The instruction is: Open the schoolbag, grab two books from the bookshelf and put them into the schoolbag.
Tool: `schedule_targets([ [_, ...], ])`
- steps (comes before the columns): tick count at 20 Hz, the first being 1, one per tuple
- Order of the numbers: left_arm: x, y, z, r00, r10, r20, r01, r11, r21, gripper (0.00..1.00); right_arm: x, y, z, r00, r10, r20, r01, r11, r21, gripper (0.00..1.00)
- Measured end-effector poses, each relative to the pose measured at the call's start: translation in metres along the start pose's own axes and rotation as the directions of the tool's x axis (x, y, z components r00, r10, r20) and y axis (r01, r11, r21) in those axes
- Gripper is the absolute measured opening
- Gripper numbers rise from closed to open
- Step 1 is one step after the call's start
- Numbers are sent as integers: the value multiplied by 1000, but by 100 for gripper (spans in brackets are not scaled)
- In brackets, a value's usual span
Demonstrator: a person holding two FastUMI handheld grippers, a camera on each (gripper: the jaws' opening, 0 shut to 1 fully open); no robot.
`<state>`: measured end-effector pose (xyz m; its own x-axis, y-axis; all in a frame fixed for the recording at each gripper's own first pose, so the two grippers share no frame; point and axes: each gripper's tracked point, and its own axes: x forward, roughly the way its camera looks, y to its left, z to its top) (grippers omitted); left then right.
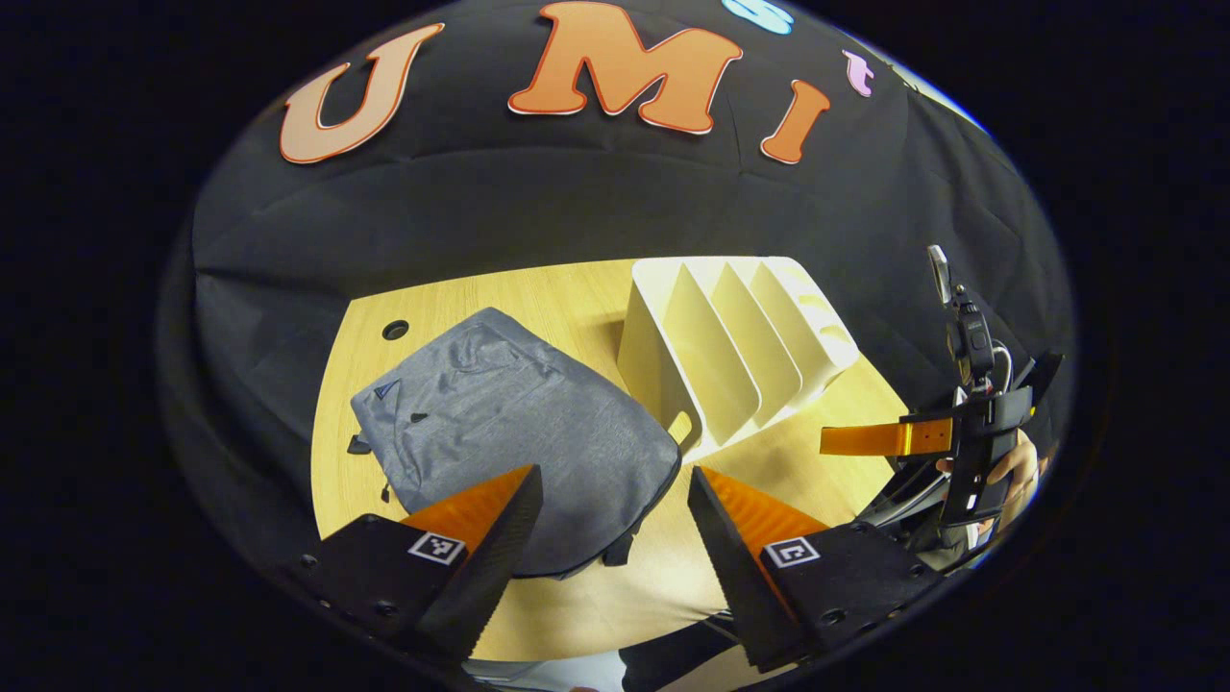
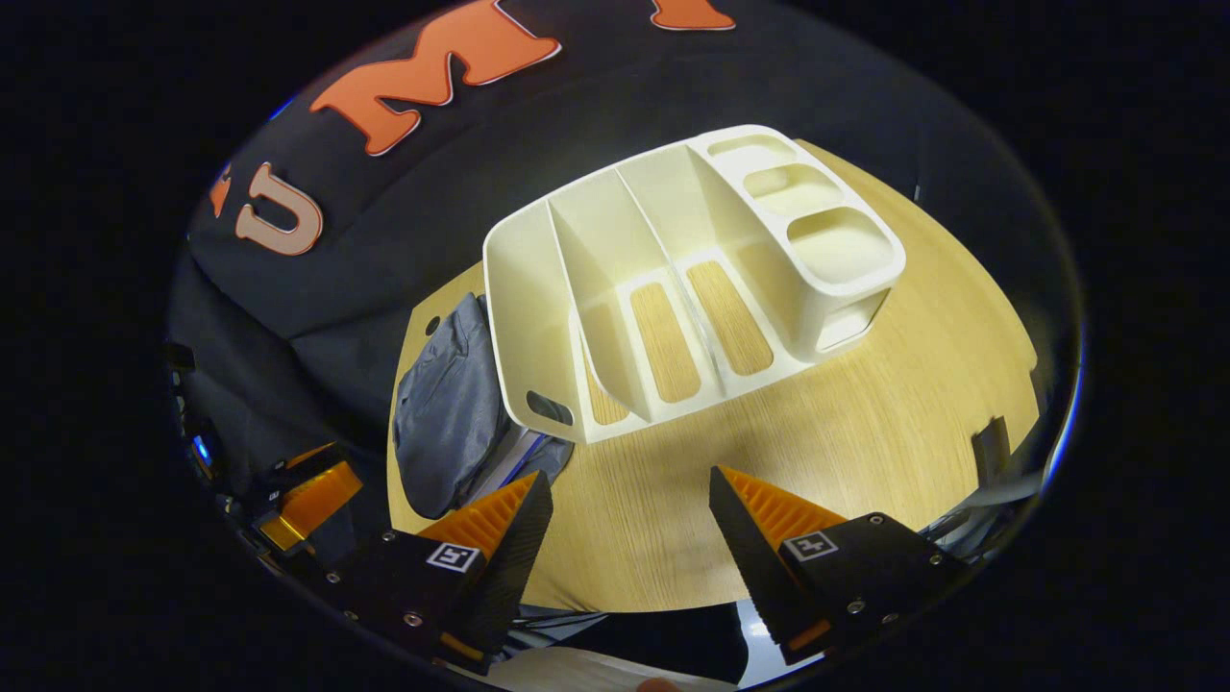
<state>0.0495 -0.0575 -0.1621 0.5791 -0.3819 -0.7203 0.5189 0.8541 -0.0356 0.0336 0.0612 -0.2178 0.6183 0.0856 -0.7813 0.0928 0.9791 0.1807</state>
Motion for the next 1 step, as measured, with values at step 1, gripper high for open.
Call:
schedule_targets([
  [1, 3, -2, 4, 1000, 5, 23, -5, 1000, -5, 97, -1, -2, 7, 999, -20, 33, 20, 1000, -16, 98],
])
